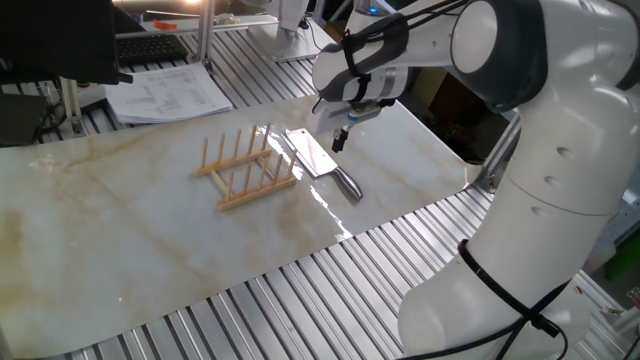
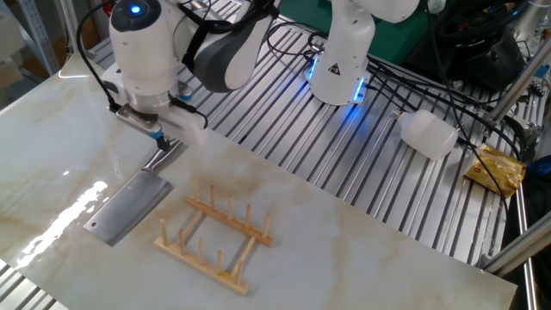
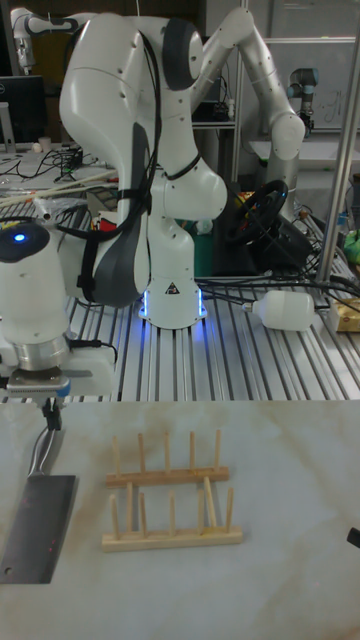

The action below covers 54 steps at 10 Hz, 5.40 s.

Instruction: Put the knife on the knife rack

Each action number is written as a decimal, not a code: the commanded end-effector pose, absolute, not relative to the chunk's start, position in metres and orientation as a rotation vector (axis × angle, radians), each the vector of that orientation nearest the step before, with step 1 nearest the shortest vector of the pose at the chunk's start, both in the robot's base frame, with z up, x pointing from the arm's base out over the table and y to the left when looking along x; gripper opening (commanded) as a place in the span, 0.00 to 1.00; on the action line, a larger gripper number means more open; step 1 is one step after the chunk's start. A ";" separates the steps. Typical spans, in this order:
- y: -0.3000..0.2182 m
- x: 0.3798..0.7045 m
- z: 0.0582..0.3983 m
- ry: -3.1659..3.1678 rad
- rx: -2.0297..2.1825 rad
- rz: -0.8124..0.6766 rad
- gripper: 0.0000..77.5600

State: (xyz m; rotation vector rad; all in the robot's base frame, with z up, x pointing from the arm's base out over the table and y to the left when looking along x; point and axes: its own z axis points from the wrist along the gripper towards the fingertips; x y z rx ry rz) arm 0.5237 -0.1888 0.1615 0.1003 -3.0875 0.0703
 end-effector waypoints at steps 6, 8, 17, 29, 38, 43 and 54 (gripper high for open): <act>-0.204 0.520 0.150 -3.082 -0.054 0.086 0.00; -0.227 0.523 0.143 -3.094 0.001 0.084 0.00; -0.247 0.528 0.112 -3.139 0.052 0.051 0.00; -0.239 0.534 0.098 -3.096 0.014 0.060 0.00; -0.239 0.535 0.092 -3.092 0.048 0.065 0.00; -0.242 0.533 0.084 -3.093 0.061 0.065 0.00; -0.236 0.531 0.084 -3.012 0.012 0.004 0.00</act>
